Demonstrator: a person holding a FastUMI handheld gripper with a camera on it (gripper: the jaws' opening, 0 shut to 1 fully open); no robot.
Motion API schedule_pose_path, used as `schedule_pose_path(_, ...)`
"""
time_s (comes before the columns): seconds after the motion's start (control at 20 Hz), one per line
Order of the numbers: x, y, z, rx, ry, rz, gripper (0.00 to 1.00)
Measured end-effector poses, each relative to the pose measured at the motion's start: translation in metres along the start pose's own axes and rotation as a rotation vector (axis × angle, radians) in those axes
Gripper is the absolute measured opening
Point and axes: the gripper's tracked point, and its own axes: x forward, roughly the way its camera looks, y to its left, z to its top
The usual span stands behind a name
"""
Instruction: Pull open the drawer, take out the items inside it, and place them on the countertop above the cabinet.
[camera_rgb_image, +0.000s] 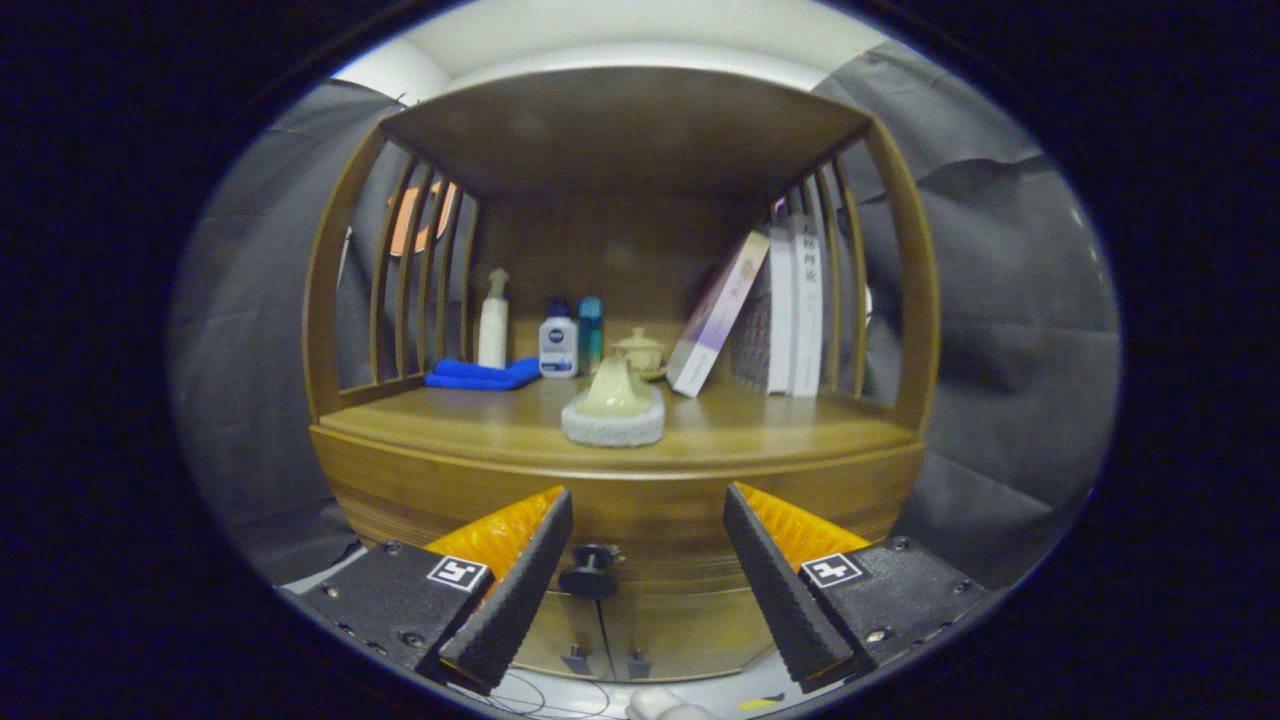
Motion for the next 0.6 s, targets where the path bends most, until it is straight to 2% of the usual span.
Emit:
schedule_pose_path(0.2, -0.059, -0.028, 0.045, -0.017, -0.075, 0.000, 0.99)
schedule_pose_path(0.4, -0.111, -0.054, 0.081, 0.066, -0.180, -0.004, 0.99)
schedule_pose_path(0.5, -0.124, -0.070, 0.079, 0.060, -0.172, -0.033, 0.99)
schedule_pose_path(0.6, -0.135, -0.072, 0.070, 0.043, -0.128, -0.017, 0.99)
